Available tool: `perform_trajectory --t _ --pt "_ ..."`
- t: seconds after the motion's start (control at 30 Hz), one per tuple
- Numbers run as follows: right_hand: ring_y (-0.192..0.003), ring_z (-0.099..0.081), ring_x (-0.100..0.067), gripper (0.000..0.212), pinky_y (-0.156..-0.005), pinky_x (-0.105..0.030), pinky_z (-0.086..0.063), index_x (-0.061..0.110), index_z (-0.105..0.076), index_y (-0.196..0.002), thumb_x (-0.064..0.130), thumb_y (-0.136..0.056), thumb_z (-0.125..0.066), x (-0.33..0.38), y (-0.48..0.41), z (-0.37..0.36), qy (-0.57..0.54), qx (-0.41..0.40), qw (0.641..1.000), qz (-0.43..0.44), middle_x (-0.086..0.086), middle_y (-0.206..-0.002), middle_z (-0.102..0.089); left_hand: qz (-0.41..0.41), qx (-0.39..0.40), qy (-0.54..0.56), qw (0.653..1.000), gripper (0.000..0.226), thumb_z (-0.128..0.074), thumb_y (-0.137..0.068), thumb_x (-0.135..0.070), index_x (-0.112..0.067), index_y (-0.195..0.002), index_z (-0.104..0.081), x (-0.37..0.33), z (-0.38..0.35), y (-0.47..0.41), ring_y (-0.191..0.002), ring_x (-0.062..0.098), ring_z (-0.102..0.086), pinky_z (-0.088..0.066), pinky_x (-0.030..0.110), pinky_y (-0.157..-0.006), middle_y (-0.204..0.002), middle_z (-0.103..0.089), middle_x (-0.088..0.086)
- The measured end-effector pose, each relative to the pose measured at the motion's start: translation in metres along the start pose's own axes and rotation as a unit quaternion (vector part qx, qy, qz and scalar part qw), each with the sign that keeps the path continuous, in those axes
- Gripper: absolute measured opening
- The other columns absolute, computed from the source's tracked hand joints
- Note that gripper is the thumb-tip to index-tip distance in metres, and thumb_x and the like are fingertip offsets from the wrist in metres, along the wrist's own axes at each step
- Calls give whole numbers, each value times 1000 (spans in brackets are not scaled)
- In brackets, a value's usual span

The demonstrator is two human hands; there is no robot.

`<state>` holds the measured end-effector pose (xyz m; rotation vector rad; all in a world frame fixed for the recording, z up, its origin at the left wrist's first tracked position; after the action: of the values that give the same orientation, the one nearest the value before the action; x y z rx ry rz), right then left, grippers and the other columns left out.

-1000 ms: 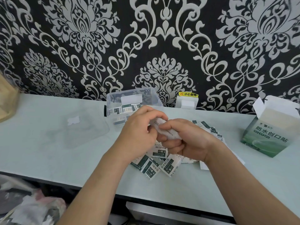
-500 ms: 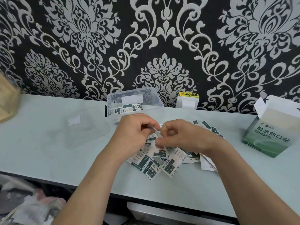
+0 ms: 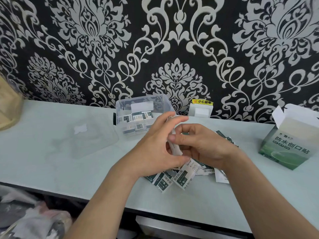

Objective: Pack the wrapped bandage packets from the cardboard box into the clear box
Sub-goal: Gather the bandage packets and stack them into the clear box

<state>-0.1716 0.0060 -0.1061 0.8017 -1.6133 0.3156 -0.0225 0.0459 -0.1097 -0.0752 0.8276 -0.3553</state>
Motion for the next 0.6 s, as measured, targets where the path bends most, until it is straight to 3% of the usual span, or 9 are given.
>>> perform_trajectory --t 0.13,0.23,0.37,0.5,0.6 --pt "-79 -70 -20 24 -59 -25 -55 7 -52 -95 11 -82 -72 0 0 2 -25 38 999 -10 -16 -82 -68 9 -27 1 1000 78 -86 -65 -34 -41 -133 -48 1 3 1 -122 -13 -36 -36 1 -88 -137 -29 -23" --pt "-64 -66 -15 33 -53 -21 -50 9 -53 -104 17 -80 -72 0 2 1 -24 59 998 -22 -13 -77 -61 17 -46 -6 999 78 -89 -57 -40 -41 -126 -54 2 8 2 -118 -10 -41 -35 3 -91 -127 -36 -24" --pt "-55 -62 -15 22 -53 -20 -51 7 -56 -93 15 -79 -70 2 2 2 -37 42 998 -19 -12 -74 -61 25 -47 14 998 68 -87 -52 -50 -46 -112 -56 1 14 1 -112 -8 -43 -32 1 -91 -118 -41 -22" --pt "-65 -66 -22 17 -56 -19 -54 8 -58 -90 12 -81 -72 10 7 4 -30 47 998 -12 -26 -91 -69 9 -67 85 994 29 -74 -82 -9 -33 -98 -69 4 33 -1 -102 4 -56 -46 15 -92 -105 -55 -11" --pt "-69 -68 -22 20 -61 -19 -57 9 -58 -90 13 -76 -72 25 7 2 17 17 1000 -13 -26 -98 -71 14 -101 60 993 35 -67 -85 1 -33 -84 -72 9 51 -9 -87 11 -63 -52 29 -85 -89 -65 -7"
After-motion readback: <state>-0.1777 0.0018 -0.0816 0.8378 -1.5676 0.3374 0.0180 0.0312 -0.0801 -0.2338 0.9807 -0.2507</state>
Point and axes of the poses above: each hand's wrist, its own y-axis away from the middle knuckle, its own z-axis out of the back of the hand, x = y × z, the point moved 1 cm from there along -y, towards the middle knuckle
